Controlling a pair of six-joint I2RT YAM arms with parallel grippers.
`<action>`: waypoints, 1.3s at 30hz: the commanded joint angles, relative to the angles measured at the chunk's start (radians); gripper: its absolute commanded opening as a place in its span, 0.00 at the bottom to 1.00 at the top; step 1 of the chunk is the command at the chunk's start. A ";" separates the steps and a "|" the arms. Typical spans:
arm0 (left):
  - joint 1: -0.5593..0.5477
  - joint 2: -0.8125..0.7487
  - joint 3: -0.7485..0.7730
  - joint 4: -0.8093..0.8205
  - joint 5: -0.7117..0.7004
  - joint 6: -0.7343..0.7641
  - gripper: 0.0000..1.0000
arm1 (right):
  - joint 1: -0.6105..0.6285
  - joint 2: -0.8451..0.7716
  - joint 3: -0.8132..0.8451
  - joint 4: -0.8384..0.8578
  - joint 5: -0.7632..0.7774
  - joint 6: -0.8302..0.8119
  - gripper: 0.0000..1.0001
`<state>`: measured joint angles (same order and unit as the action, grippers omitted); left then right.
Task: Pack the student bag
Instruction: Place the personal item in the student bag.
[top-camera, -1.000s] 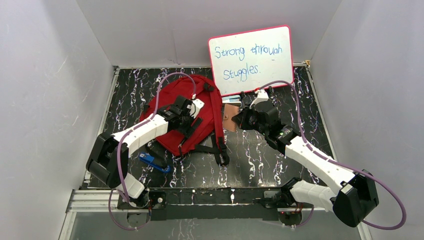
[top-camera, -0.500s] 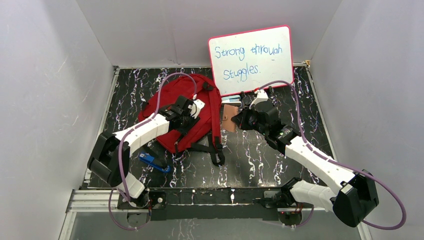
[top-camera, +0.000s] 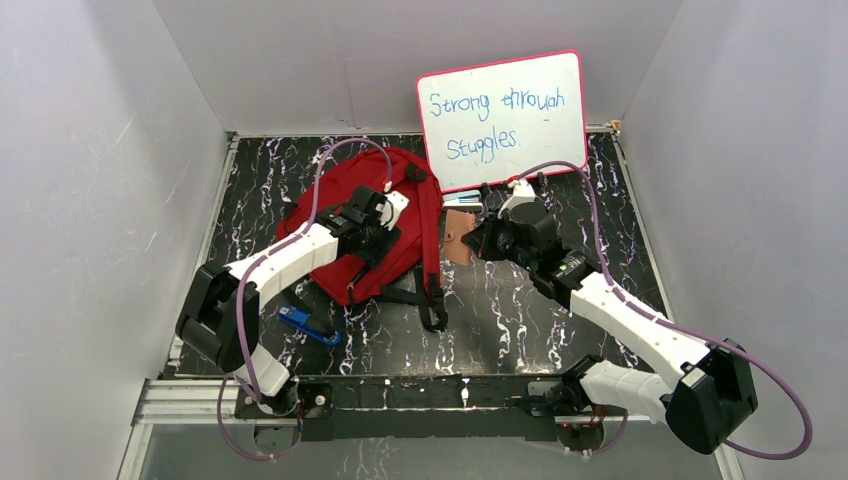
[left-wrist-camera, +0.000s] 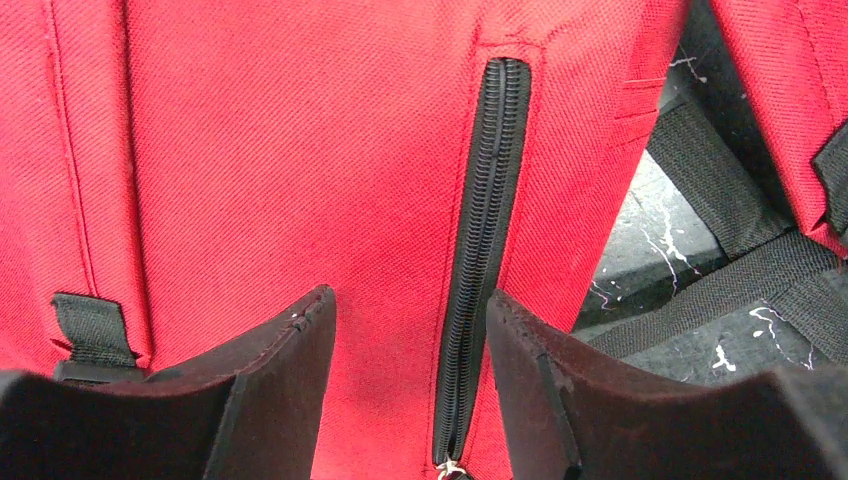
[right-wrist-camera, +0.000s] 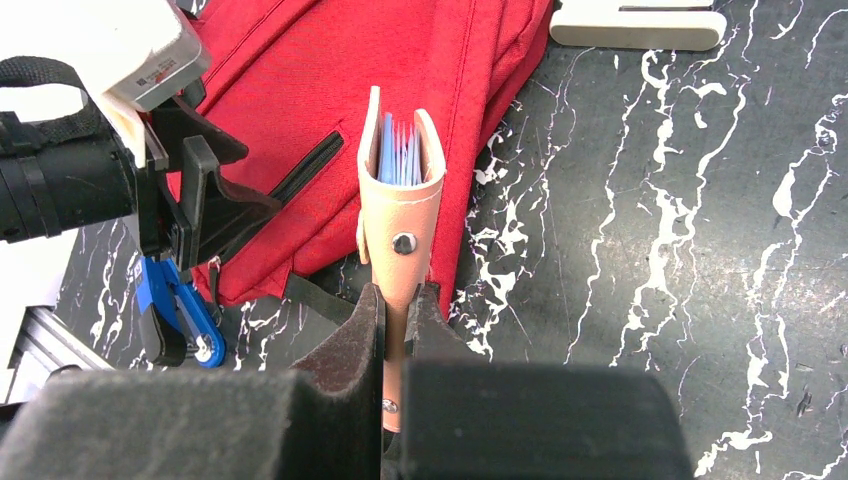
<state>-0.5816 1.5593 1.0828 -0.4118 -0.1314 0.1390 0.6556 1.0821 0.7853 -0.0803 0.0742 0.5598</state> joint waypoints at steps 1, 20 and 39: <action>0.007 -0.053 0.031 -0.006 -0.029 0.014 0.56 | 0.000 -0.001 0.055 0.071 -0.015 -0.008 0.00; 0.039 0.004 0.003 0.019 -0.048 0.022 0.46 | 0.000 0.003 0.060 0.072 -0.026 -0.011 0.00; 0.043 0.018 -0.028 0.017 -0.004 0.043 0.47 | -0.001 0.011 0.056 0.073 -0.033 -0.011 0.00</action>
<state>-0.5446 1.5810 1.0744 -0.3824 -0.1387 0.1661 0.6556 1.1007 0.7910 -0.0795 0.0483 0.5598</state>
